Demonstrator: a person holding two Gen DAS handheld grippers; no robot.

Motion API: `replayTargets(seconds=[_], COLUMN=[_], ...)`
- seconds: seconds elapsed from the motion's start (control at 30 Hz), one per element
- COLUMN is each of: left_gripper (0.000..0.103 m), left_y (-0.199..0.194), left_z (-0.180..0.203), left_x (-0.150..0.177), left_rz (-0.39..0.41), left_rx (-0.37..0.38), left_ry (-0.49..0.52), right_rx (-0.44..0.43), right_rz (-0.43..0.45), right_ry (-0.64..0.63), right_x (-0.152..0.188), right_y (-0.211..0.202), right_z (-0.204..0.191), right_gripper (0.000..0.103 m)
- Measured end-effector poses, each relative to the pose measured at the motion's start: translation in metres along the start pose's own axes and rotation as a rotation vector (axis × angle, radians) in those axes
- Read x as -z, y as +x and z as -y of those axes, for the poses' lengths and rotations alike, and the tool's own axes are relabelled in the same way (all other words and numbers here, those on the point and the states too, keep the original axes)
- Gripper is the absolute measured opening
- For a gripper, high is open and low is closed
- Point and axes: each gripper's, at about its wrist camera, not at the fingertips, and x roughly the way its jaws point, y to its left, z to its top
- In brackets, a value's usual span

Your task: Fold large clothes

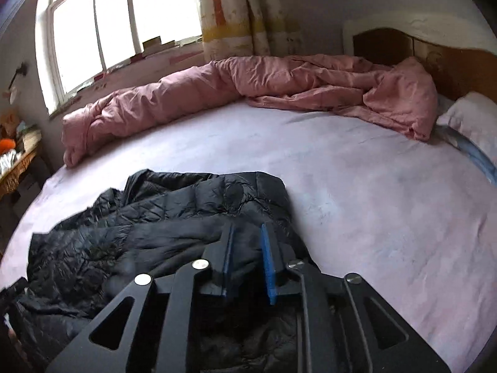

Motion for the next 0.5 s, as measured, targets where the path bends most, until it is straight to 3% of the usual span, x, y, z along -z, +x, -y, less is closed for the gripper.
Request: replayTargets(seconds=[0.03, 0.07, 0.13, 0.23, 0.33, 0.37, 0.4, 0.43, 0.5], left_gripper=[0.054, 0.054, 0.054, 0.055, 0.055, 0.055, 0.055, 0.055, 0.055], left_y=[0.005, 0.011, 0.024, 0.035, 0.036, 0.036, 0.036, 0.036, 0.032], left_z=[-0.002, -0.002, -0.003, -0.002, 0.001, -0.001, -0.002, -0.002, -0.003], left_x=[0.0, -0.001, 0.002, 0.006, 0.007, 0.008, 0.009, 0.009, 0.011], left_rz=[-0.015, -0.034, -0.079, -0.103, -0.099, -0.099, -0.098, -0.097, -0.083], left_rx=[-0.032, -0.06, -0.109, -0.165, -0.187, -0.189, -0.19, -0.189, -0.177], left_ry=[0.005, 0.011, 0.019, 0.04, 0.055, 0.055, 0.054, 0.053, 0.055], right_rx=[-0.005, -0.017, -0.054, -0.117, -0.032, -0.018, -0.03, -0.04, -0.07], right_rz=[-0.001, -0.003, -0.056, -0.213, -0.293, -0.296, -0.296, -0.298, -0.238], right_ry=[0.001, 0.007, 0.011, -0.002, 0.005, 0.001, -0.007, -0.003, 0.036], right_x=[0.0, 0.0, 0.0, 0.007, 0.014, 0.015, 0.016, 0.015, 0.01], right_y=[-0.001, -0.002, -0.001, 0.02, 0.045, 0.05, 0.055, 0.059, 0.058], right_z=[-0.001, 0.0, 0.0, 0.003, 0.007, 0.008, 0.009, 0.011, 0.016], right_gripper=[0.068, 0.076, 0.078, 0.078, 0.076, 0.071, 0.048, 0.017, 0.011])
